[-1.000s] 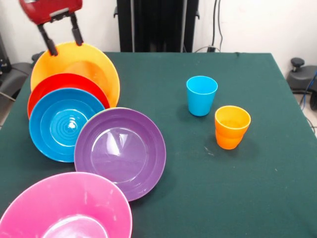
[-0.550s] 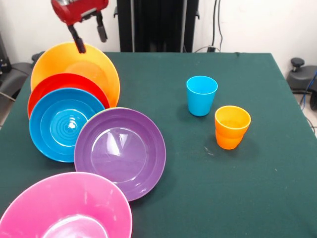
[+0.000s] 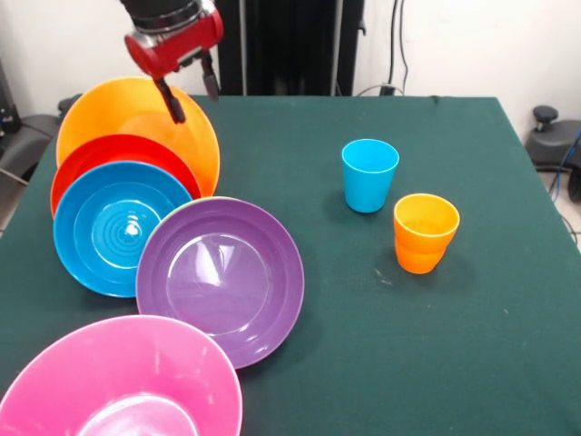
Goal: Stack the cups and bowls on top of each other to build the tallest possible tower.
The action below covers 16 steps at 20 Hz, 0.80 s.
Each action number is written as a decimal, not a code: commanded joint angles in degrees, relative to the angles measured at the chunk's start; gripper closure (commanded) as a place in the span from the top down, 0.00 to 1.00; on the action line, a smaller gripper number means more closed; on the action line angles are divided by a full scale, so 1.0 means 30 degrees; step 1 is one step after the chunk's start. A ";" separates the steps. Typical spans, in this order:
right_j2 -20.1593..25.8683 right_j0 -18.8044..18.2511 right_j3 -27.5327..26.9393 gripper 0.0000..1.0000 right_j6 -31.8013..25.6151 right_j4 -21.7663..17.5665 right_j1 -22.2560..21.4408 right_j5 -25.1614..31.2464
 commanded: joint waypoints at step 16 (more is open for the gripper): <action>-0.3923 0.2009 -0.2111 1.00 -0.1182 -0.0792 0.1314 0.2180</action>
